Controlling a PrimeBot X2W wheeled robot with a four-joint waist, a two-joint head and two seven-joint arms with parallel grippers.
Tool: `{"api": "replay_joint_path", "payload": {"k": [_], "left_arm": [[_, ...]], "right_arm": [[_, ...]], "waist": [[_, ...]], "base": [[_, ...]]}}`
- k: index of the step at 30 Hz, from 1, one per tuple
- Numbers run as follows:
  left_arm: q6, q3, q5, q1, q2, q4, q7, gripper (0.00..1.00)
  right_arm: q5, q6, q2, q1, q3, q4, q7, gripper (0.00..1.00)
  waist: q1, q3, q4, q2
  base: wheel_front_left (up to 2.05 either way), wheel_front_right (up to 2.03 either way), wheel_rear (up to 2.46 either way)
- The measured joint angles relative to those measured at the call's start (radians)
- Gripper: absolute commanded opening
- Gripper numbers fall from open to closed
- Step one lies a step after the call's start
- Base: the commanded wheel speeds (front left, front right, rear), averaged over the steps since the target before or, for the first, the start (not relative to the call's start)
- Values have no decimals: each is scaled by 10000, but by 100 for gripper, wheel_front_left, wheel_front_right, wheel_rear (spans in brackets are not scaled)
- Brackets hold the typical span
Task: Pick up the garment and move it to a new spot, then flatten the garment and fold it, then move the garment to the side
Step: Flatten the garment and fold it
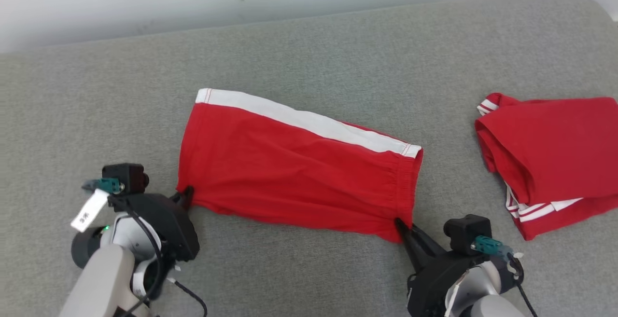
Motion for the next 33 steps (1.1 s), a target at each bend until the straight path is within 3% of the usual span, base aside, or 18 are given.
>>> {"api": "replay_joint_path", "payload": {"k": [16,32,33], "left_arm": [[263,-188,-88,1820,-589,-1189,-698,0],[351,-345,-207,3671,-276,-2719,-685,0],[351,-341,-267,3718,-272,-2771,-683,23]], "right_arm": [[-52,2,-1166,827,-426,-907,502,0],[-13,-102,-1530,1651,-644,-2113,1060,0],[-13,-102,-1532,1664,-619,-2146,1150,39]], "waist": [[0,-498,1116,0],[-1,-965,1805,-1],[-1,-960,1812,0]], "base": [[0,0,0],[0,0,0],[0,0,0]]}}
